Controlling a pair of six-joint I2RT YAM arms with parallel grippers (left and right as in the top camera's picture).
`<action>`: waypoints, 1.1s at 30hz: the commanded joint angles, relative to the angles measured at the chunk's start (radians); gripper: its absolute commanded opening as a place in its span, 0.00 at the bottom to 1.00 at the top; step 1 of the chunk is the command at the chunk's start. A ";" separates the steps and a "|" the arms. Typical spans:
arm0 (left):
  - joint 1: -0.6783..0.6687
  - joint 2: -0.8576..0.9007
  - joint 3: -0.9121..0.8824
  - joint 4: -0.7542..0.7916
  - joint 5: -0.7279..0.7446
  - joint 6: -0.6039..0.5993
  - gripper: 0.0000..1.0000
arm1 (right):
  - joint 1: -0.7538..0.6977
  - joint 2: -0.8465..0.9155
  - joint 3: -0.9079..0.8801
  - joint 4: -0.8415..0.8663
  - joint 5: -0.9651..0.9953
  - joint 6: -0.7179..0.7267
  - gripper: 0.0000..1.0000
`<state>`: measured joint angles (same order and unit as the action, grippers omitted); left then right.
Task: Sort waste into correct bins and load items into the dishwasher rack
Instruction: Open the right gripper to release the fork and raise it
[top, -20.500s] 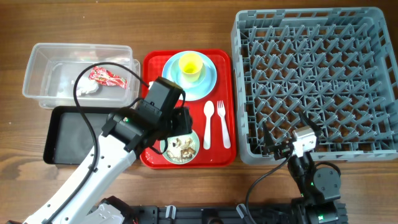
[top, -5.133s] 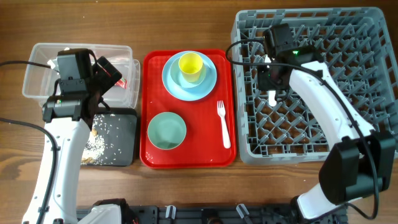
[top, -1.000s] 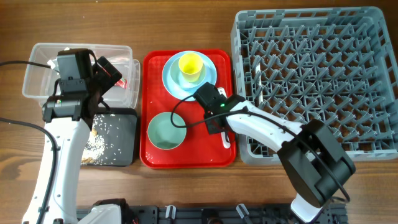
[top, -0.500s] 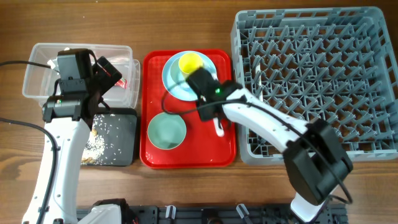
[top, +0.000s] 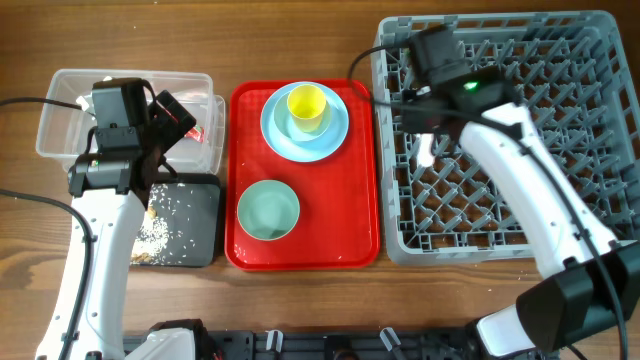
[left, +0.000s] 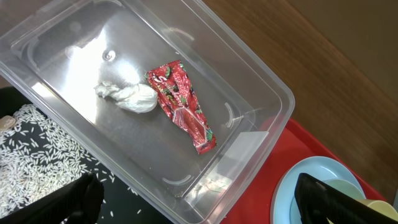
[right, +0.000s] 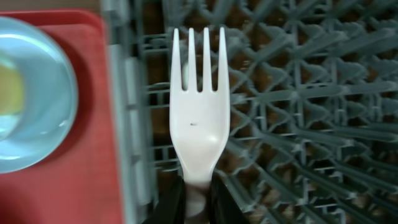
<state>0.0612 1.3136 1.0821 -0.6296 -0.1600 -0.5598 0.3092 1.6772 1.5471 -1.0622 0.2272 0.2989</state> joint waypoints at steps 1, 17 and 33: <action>0.003 -0.006 0.011 0.000 -0.010 0.002 1.00 | -0.061 0.029 -0.005 -0.013 -0.050 -0.071 0.04; 0.003 -0.006 0.011 0.000 -0.010 0.002 1.00 | -0.088 0.068 -0.157 0.091 -0.050 -0.116 0.08; 0.003 -0.006 0.011 0.000 -0.010 0.002 1.00 | -0.088 0.068 -0.158 0.089 -0.133 -0.177 0.33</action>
<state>0.0612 1.3136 1.0821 -0.6292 -0.1600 -0.5598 0.2195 1.7374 1.3952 -0.9718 0.1150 0.1467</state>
